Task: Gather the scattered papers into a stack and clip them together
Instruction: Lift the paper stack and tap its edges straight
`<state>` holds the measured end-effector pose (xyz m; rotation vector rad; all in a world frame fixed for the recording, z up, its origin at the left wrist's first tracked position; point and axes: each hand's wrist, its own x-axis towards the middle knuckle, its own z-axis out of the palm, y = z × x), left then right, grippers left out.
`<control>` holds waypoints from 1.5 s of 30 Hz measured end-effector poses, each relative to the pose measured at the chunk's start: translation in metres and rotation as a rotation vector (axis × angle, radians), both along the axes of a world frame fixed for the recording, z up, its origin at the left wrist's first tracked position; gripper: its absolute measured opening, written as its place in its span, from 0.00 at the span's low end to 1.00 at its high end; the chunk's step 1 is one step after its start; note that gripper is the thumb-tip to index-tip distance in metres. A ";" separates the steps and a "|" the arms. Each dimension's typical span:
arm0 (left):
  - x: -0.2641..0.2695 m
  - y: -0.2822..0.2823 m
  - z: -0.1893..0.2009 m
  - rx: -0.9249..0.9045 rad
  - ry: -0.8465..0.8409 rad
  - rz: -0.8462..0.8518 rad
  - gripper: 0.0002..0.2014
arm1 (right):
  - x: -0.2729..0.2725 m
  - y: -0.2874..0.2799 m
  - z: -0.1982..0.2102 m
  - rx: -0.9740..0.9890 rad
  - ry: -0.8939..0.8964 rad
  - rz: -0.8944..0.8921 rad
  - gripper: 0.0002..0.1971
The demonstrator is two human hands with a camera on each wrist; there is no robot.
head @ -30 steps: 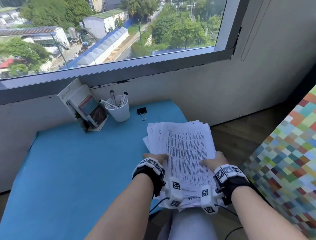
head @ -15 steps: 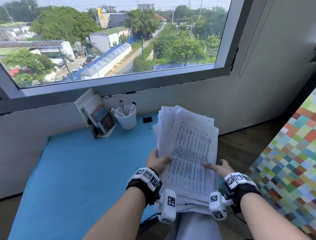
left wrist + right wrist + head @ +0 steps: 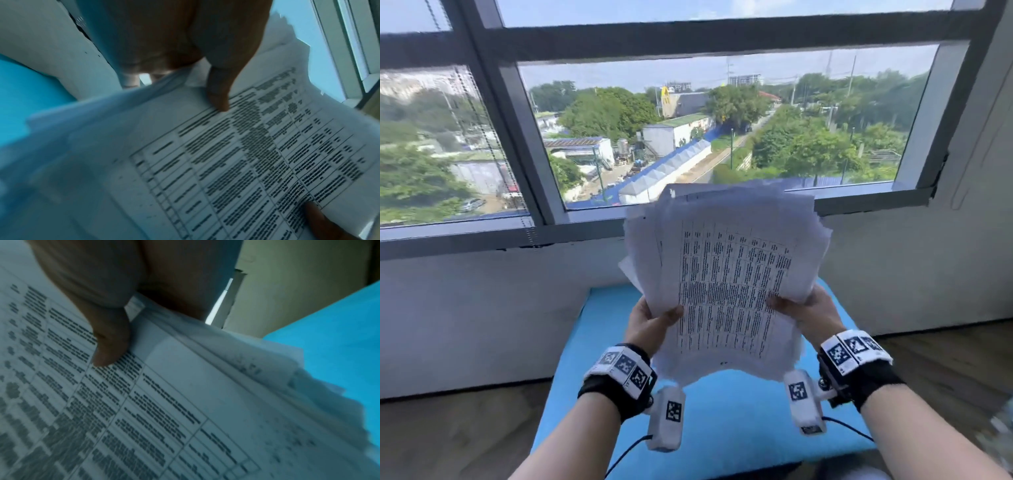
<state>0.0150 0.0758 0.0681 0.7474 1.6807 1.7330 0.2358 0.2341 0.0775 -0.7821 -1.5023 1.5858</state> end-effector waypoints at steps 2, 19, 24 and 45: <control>-0.006 -0.009 -0.012 -0.025 -0.006 0.049 0.13 | -0.010 -0.008 -0.009 0.019 -0.079 -0.029 0.25; -0.002 -0.010 -0.010 0.143 -0.021 -0.085 0.35 | -0.018 -0.031 -0.022 -0.107 0.083 0.099 0.34; -0.008 -0.010 -0.008 0.282 -0.035 -0.043 0.38 | -0.014 -0.024 -0.017 -0.121 0.156 -0.032 0.21; -0.008 0.007 -0.007 0.204 -0.005 -0.073 0.47 | -0.024 -0.025 -0.015 -0.104 0.029 -0.024 0.22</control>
